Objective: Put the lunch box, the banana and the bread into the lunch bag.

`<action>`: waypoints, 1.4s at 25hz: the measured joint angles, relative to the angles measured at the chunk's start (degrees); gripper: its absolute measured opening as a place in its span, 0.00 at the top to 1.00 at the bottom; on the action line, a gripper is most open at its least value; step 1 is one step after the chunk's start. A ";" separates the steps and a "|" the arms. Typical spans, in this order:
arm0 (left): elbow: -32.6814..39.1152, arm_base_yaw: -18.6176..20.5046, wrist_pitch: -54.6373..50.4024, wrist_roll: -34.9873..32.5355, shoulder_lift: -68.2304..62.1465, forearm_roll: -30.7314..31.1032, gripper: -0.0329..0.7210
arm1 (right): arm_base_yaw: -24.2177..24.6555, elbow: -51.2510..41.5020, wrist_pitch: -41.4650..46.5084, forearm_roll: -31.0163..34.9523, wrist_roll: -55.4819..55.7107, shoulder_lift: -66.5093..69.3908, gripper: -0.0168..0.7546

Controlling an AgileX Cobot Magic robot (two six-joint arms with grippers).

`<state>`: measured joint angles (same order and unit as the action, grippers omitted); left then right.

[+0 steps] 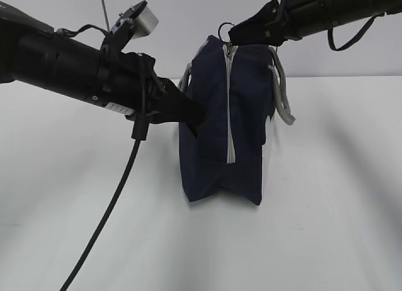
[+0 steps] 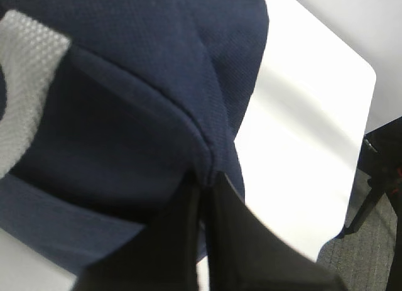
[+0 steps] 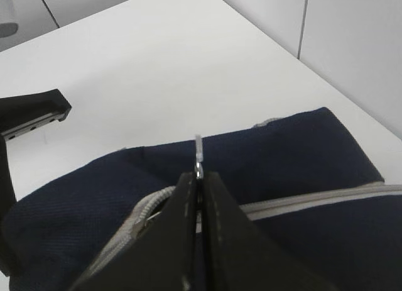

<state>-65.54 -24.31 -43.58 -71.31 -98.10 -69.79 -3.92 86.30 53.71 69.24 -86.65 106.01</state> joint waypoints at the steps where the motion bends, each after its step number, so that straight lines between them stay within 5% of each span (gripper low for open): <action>1: 0.00 0.00 0.01 0.00 0.00 0.09 0.95 | 0.16 0.72 0.64 0.00 0.00 0.54 0.98; 35: -0.04 0.18 -3.62 0.86 0.00 0.98 0.95 | 3.47 21.94 7.96 0.00 3.03 18.42 0.98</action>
<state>-65.58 -24.13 -47.20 -70.45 -98.10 -68.81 -0.45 108.24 61.67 69.24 -83.62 124.43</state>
